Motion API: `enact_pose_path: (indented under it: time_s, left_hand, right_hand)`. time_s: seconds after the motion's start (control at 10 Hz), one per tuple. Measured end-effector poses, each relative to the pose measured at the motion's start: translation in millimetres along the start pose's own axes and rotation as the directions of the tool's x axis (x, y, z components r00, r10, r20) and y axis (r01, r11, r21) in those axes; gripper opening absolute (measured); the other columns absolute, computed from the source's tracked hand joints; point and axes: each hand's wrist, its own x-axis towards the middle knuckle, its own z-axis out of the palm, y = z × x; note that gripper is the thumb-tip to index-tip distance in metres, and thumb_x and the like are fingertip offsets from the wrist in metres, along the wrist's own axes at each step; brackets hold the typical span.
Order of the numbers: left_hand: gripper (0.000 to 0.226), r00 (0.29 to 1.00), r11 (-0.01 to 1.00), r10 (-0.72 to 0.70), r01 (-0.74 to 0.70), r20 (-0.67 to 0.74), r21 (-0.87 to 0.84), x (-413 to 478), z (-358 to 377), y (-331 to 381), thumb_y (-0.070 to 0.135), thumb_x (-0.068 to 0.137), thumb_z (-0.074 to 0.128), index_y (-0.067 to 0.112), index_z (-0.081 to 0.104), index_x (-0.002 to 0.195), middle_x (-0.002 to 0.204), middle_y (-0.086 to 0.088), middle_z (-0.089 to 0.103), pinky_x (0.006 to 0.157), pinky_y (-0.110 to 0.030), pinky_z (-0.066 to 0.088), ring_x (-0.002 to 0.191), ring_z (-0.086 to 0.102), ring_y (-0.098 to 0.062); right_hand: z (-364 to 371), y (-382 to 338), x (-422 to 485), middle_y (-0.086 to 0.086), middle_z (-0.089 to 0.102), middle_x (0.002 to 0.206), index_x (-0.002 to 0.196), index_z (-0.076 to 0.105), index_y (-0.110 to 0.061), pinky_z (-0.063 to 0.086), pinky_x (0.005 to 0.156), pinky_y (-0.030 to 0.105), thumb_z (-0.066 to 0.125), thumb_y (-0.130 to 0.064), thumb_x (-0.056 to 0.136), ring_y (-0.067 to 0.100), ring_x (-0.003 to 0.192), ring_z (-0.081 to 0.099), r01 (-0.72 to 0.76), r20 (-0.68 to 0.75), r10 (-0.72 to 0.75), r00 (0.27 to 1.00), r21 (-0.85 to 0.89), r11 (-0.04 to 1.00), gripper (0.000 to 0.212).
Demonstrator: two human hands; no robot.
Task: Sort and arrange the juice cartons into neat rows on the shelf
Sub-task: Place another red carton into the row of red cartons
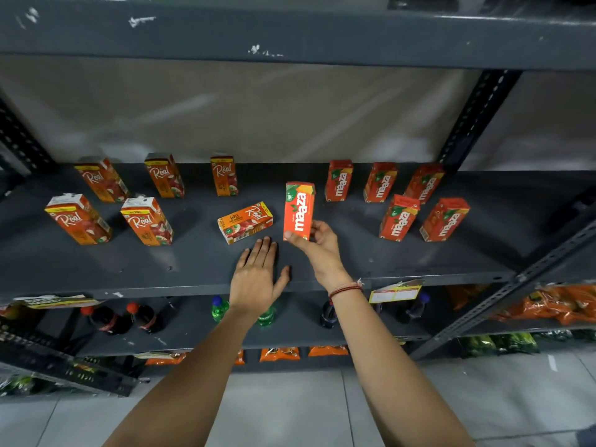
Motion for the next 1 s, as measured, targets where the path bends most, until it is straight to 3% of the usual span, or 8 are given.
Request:
enact_pose_path:
  time_s: [0.2, 0.4, 0.5, 0.6, 0.7, 0.9, 1.0]
  left_hand:
    - [0.066, 1.000, 1.000, -0.010, 0.010, 0.012, -0.008, -0.4, -0.1, -0.4, 0.050, 0.091, 0.023, 0.005, 0.041, 0.136, 0.144, -0.013, 0.043, 0.112, -0.041, 0.025, 0.135, 0.037, -0.025]
    - [0.067, 1.000, 1.000, -0.016, 0.016, 0.025, 0.012, 0.0, 0.4, -0.8, 0.051, 0.091, 0.021, 0.006, 0.041, 0.136, 0.145, -0.012, 0.042, 0.112, -0.041, 0.025, 0.135, 0.036, -0.024]
    - [0.068, 0.999, 1.000, -0.017, 0.017, 0.028, 0.022, 0.2, 1.0, -0.9, 0.051, 0.091, 0.020, 0.007, 0.041, 0.137, 0.146, -0.011, 0.041, 0.113, -0.040, 0.023, 0.135, 0.036, -0.023]
    - [0.068, 0.999, 0.999, -0.020, 0.019, 0.029, 0.028, 0.2, 1.7, -1.2, 0.052, 0.091, 0.018, 0.007, 0.040, 0.137, 0.147, -0.010, 0.040, 0.113, -0.038, 0.020, 0.136, 0.035, -0.023]
    - [0.068, 0.999, 0.999, -0.018, 0.017, 0.027, 0.028, 0.1, 2.1, -1.3, 0.052, 0.091, 0.018, 0.008, 0.038, 0.138, 0.148, -0.010, 0.038, 0.113, -0.036, 0.018, 0.137, 0.032, -0.022]
    - [0.068, 1.000, 1.000, -0.009, 0.009, 0.020, 0.016, 0.0, 2.0, -1.1, 0.051, 0.090, 0.018, 0.007, 0.040, 0.137, 0.147, -0.011, 0.039, 0.114, -0.039, 0.020, 0.137, 0.033, -0.023]
    - [0.068, 1.000, 1.000, -0.006, 0.006, 0.014, 0.011, -0.1, 2.5, -1.2, 0.051, 0.090, 0.018, 0.006, 0.040, 0.137, 0.147, -0.011, 0.039, 0.114, -0.040, 0.021, 0.137, 0.033, -0.023]
  right_hand:
    - [-15.3, -2.8, 0.5, 0.004, 0.060, 0.114, 0.122, 0.040, -0.020, 0.044, 0.099, 0.033, 0.075, -0.007, 0.076, 0.015, 0.106, 0.056, 0.014, 0.088, -0.011, 0.996, -0.028, 1.000, 0.059]
    - [-62.7, -9.6, 16.4, 0.012, 0.064, 0.113, 0.112, 0.042, -0.015, 0.048, 0.083, 0.022, 0.077, 0.000, 0.072, 0.017, 0.100, 0.061, 0.072, 0.094, -0.053, 0.994, -0.212, 0.975, 0.055]
    - [-87.7, -11.6, 28.5, 0.006, 0.063, 0.109, 0.109, 0.042, -0.015, 0.052, 0.089, 0.030, 0.080, 0.001, 0.068, 0.022, 0.105, 0.061, 0.080, 0.104, -0.046, 0.993, -0.345, 0.935, 0.058]
    - [-103.0, -13.2, 39.4, 0.000, 0.061, 0.112, 0.109, 0.043, -0.018, 0.045, 0.104, 0.046, 0.082, -0.004, 0.066, 0.021, 0.110, 0.060, 0.071, 0.110, -0.025, 0.994, -0.437, 0.897, 0.060]
    - [-108.5, -14.3, 48.1, 0.008, 0.061, 0.123, 0.110, 0.043, -0.018, 0.043, 0.106, 0.050, 0.082, -0.006, 0.066, 0.025, 0.116, 0.058, 0.072, 0.131, -0.007, 0.991, -0.498, 0.864, 0.060]
    - [-108.4, -18.5, 57.5, 0.009, 0.057, 0.132, 0.131, 0.042, -0.014, 0.041, 0.104, 0.041, 0.081, -0.011, 0.070, 0.026, 0.122, 0.055, 0.048, 0.128, 0.037, 0.991, -0.602, 0.797, 0.072]
    - [-108.3, -20.1, 59.4, 0.009, 0.056, 0.134, 0.134, 0.041, -0.012, 0.041, 0.105, 0.043, 0.079, -0.012, 0.073, 0.027, 0.123, 0.053, 0.029, 0.127, 0.066, 0.990, -0.626, 0.779, 0.072]
